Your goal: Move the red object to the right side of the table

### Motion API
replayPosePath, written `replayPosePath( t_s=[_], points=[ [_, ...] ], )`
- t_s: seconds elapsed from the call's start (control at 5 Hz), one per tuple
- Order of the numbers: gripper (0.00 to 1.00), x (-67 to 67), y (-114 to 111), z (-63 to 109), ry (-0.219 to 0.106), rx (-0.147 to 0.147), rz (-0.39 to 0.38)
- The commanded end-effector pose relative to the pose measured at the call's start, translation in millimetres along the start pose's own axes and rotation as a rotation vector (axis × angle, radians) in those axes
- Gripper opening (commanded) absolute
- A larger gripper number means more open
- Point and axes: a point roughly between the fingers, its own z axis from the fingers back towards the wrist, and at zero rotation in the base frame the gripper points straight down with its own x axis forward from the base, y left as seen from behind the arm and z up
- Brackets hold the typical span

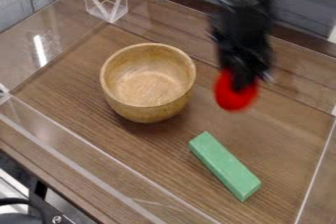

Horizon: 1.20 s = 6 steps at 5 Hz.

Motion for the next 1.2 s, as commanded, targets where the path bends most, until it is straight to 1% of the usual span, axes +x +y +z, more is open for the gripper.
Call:
replayPosePath(
  t_s=[0.0,0.2,0.4,0.6,1.0],
  points=[
    [0.00,20.9,-12,-4.5,-0.049,0.007,-0.025],
    [0.00,25.4,-23,-23.7,-0.035,-0.003,-0.040],
    [0.00,31.9,-15,-32.4,-0.027,-0.006,-0.086],
    [0.00,38.7,-8,-35.5,-0.023,0.001,-0.121],
    [0.00,24.2,4,-42.5,-0.034,0.022,-0.034]
  ],
)
